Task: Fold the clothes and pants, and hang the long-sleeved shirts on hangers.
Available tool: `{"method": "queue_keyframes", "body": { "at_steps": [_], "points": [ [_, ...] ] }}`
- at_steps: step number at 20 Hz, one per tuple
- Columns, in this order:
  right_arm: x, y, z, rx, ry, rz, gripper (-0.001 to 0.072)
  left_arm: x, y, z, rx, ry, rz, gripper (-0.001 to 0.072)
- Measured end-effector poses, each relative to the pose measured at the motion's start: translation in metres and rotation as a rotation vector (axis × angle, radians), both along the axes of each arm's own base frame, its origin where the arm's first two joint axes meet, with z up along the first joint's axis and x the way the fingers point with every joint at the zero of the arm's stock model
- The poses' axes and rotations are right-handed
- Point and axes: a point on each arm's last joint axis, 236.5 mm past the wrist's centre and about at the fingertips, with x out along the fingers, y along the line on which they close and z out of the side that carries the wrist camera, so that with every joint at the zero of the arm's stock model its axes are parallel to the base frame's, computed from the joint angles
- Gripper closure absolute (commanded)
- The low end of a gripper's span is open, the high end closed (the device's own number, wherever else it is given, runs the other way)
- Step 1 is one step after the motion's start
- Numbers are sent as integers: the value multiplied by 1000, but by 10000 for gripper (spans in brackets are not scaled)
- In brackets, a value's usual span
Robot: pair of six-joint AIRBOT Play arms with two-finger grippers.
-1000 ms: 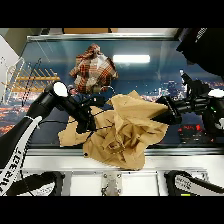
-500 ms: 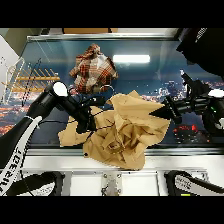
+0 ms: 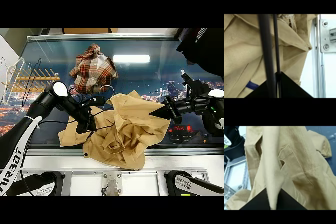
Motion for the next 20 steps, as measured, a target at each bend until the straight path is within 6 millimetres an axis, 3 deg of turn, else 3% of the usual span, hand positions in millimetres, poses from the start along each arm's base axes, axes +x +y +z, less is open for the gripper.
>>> {"method": "queue_keyframes", "body": {
  "at_steps": [5, 6, 7, 8, 14, 20],
  "points": [
    [0, 0, 0, 0, 0, 0, 699, 0, 0, 0, 0, 0, 0, 691],
    [0, 0, 0, 0, 0, 0, 700, 0, 0, 0, 0, 0, 0, 564],
    [0, 0, 0, 0, 0, -2, 700, 1, -5, 3, -24, 0, 8, 345],
    [0, 1, -1, -2, 1, 0, 700, 3, -12, 8, -53, -3, 23, 299],
    [3, 1, 3, 14, -5, -13, 702, 3, -2, 1, 21, 35, 73, 300],
    [28, 3, 15, 53, -37, -122, 703, 4, 2, -3, 83, 85, 160, 300]
  ]
}}
